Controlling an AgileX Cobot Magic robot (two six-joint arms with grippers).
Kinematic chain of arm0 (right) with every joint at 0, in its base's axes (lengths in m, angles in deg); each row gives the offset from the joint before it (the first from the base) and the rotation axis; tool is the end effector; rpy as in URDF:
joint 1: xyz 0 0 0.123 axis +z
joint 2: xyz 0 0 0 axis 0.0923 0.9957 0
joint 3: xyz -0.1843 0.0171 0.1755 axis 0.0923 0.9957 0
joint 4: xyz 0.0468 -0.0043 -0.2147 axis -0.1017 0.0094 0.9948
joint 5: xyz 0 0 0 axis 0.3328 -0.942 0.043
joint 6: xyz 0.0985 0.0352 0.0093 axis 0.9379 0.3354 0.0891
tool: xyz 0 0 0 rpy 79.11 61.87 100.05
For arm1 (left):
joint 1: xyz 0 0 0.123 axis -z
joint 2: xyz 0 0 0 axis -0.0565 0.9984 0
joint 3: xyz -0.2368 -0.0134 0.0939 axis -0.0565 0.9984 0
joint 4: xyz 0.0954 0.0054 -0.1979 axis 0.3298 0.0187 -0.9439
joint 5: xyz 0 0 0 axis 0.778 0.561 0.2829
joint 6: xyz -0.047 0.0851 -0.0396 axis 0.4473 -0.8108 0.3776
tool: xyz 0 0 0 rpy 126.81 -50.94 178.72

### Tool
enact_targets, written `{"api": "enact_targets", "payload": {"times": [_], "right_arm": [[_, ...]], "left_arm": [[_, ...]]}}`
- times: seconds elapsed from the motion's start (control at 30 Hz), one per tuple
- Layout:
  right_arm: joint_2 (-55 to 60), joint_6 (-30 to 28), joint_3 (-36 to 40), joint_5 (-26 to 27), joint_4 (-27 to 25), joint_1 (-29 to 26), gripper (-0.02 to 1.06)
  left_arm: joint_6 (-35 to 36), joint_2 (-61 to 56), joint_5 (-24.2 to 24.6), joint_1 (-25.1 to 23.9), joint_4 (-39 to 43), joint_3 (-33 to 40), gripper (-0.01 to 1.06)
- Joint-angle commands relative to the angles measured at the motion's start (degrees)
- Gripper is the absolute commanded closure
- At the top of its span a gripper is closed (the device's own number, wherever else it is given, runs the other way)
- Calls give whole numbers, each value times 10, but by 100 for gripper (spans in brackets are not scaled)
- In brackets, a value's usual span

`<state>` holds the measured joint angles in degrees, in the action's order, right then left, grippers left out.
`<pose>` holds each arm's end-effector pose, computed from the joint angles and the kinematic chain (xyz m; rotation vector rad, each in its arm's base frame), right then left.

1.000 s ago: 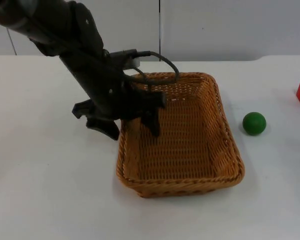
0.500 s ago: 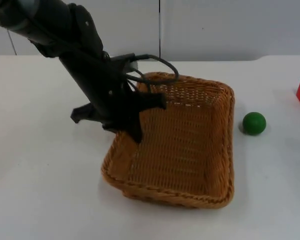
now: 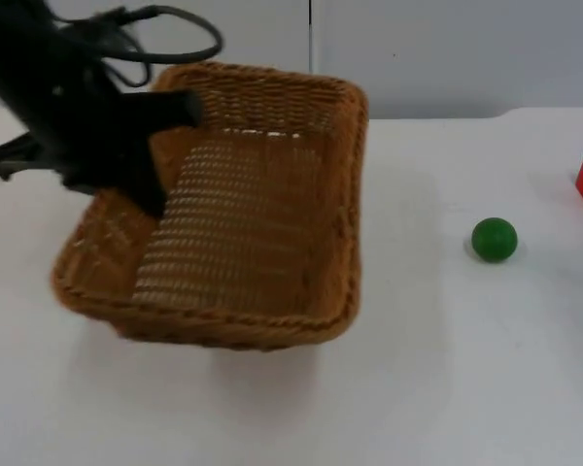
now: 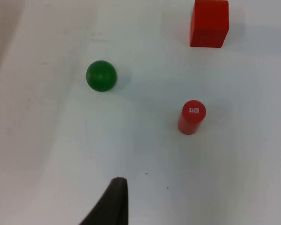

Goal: Pick up the basket with the left hand and place the object to the left of the red cylinder into the basket with the right hand.

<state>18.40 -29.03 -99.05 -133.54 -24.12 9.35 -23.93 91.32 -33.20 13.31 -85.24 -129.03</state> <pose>0.1702 0.0111 0.2823 -0.0678 2.3943 0.0273 0.3133 -0.0884 0.1639 0.0434 2.8755 -0.5195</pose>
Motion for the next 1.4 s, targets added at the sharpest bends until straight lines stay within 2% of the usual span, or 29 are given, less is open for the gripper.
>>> {"api": "enact_targets", "payload": {"times": [0.0,0.13,0.4,0.7,0.83,0.97,1.03,1.2,1.27,1.3,1.37], "right_arm": [[-1,-5,-2,-2,4,-4,-1],[-1,-5,-2,-2,4,-4,-1],[-1,-5,-2,1,2,-4,-1],[-1,-15,-2,1,-16,-4,-1],[15,-52,-2,1,-51,0,-1],[82,-124,-2,4,-123,0,-1],[113,-136,-5,7,-138,3,0],[216,-140,-38,-5,-123,55,0],[272,-132,-64,23,-94,92,0],[272,-132,-64,23,-94,92,0],[338,-105,-104,56,-54,126,0]], "left_arm": [[-24,-28,-2,-17,-29,25,105],[-133,-80,-12,-66,-132,113,105],[-185,-117,-12,-107,-147,185,105],[-232,-117,-16,-108,-168,197,105],[-232,-117,-17,-108,-170,197,105],[-232,-117,-15,-108,-176,197,105],[-232,-117,-13,-108,-176,197,105],[-232,-116,-12,-108,-178,197,105],[-232,-116,-12,-108,-180,197,105],[-232,-116,-12,-108,-180,197,105],[-232,-116,-13,-108,-180,197,105]]}}
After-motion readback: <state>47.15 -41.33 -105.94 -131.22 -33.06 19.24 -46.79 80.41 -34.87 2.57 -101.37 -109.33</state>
